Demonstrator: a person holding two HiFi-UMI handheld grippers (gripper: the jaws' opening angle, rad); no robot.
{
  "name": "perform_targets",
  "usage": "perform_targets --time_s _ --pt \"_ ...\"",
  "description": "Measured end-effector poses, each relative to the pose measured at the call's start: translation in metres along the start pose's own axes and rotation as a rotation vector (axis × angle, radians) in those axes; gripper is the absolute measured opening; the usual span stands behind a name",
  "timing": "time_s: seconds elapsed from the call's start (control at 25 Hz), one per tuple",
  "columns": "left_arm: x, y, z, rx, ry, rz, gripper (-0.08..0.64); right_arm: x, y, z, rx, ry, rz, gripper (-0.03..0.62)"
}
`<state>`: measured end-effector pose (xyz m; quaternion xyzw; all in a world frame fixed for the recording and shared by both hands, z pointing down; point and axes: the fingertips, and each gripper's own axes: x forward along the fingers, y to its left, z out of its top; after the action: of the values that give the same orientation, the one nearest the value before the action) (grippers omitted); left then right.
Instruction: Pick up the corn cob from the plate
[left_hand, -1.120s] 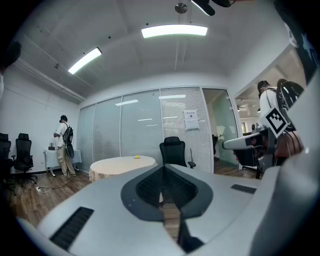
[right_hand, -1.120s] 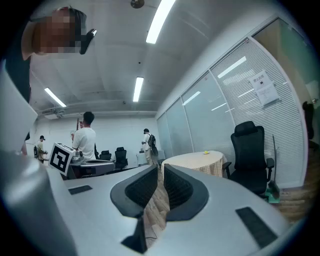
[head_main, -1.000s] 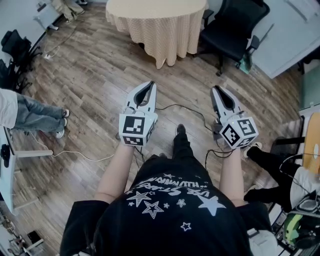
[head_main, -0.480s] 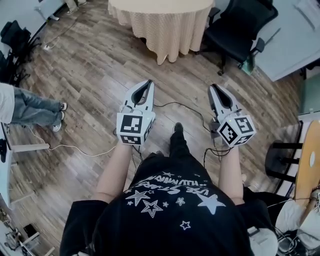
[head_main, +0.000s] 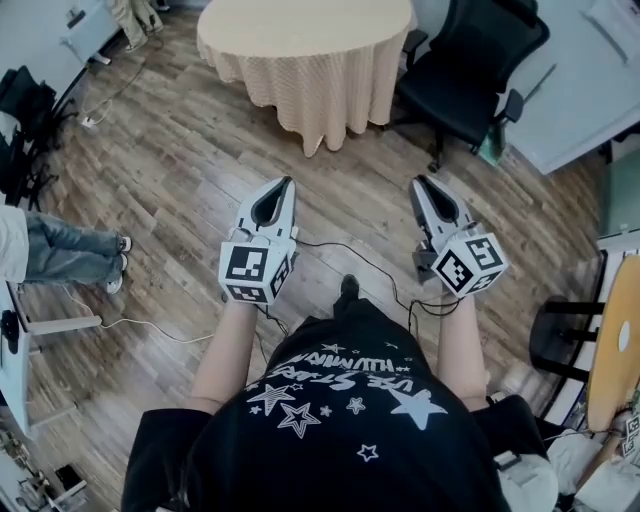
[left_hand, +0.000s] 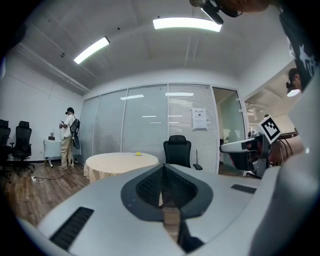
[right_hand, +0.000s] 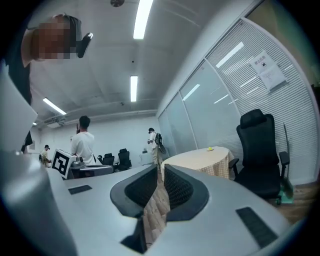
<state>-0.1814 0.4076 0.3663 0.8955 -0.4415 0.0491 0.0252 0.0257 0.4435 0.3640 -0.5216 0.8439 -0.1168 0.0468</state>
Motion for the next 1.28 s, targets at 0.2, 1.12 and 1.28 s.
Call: perform_targets --time_s 0.2,1.12,1.28 --pt "0.055 -0.013 0.015 -0.004 -0.026 -0.013 0.009 0.027 -0.053 0.024 -0.007 0.000 0.025 0.055" --pt "0.217 0.027 0.024 -0.024 -0.028 -0.011 0.009 0.127 -0.166 0.030 0.009 0.052 0.035 0.055" --pt "0.263 0.051 0.026 -0.031 -0.028 -0.026 0.009 0.162 -0.200 0.039 0.012 0.058 0.002 0.055"
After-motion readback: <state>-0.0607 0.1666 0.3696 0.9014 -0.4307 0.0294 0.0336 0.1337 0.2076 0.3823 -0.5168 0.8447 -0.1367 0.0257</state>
